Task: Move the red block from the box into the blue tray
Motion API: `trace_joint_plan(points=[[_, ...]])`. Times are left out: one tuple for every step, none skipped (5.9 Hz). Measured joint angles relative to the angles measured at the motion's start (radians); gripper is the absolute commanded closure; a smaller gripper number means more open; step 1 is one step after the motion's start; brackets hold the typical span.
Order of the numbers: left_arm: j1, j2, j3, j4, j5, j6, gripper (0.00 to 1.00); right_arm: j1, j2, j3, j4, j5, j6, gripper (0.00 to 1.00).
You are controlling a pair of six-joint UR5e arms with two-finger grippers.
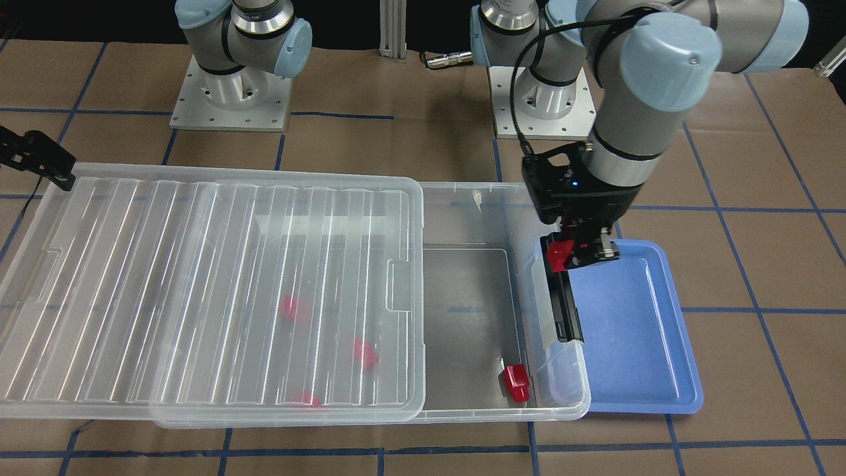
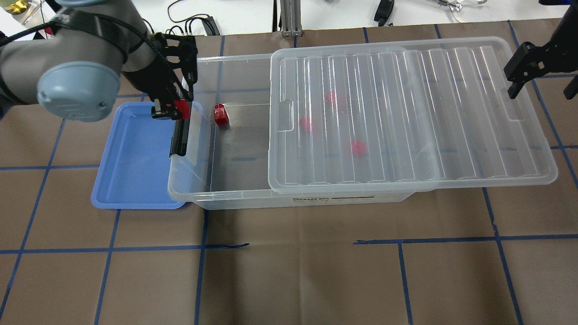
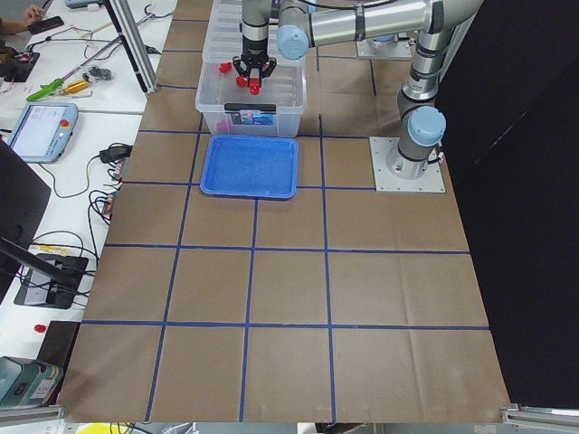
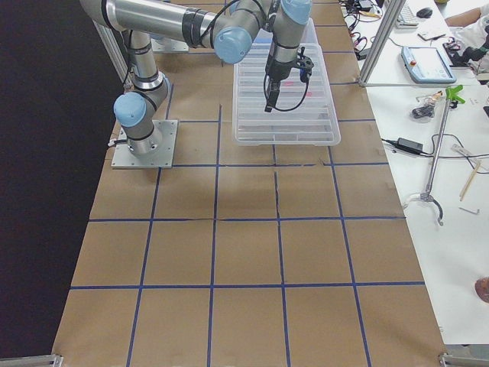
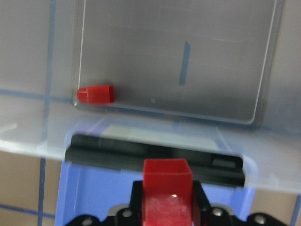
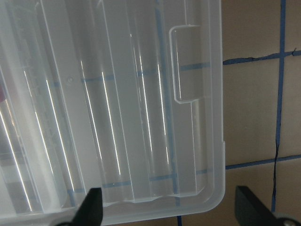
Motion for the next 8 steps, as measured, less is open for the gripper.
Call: trace_joint_plan(points=[[0.105,-0.001,-0.032,0.007,-0.006,0.102,1.00,0.000,0.000,0.000,-0.001,0.001,0.000,0.00],[0.187,-0.019,-0.074,0.049,-0.017,0.213,1.00,0.000,0.000,-0.001,-0.001,0.001,0.000,0.00],[0.234,-0.060,-0.124,0.134,-0.038,0.286,1.00,0.000,0.000,-0.001,-0.001,0.002,0.000,0.00],[0.249,-0.109,-0.176,0.225,-0.054,0.315,1.00,0.000,0.003,-0.001,-0.003,0.002,0.000,0.00],[0.248,-0.156,-0.216,0.290,-0.060,0.324,0.98,-0.001,0.013,-0.001,-0.016,0.005,-0.004,0.00],[0.246,-0.193,-0.234,0.327,-0.062,0.326,0.95,-0.006,0.042,0.001,-0.065,0.003,-0.050,0.00],[0.245,-0.219,-0.240,0.347,-0.063,0.326,0.52,-0.029,0.072,0.003,-0.145,-0.037,-0.121,0.00],[0.244,-0.233,-0.241,0.358,-0.062,0.326,0.03,-0.078,0.092,0.005,-0.204,-0.093,-0.173,0.00]])
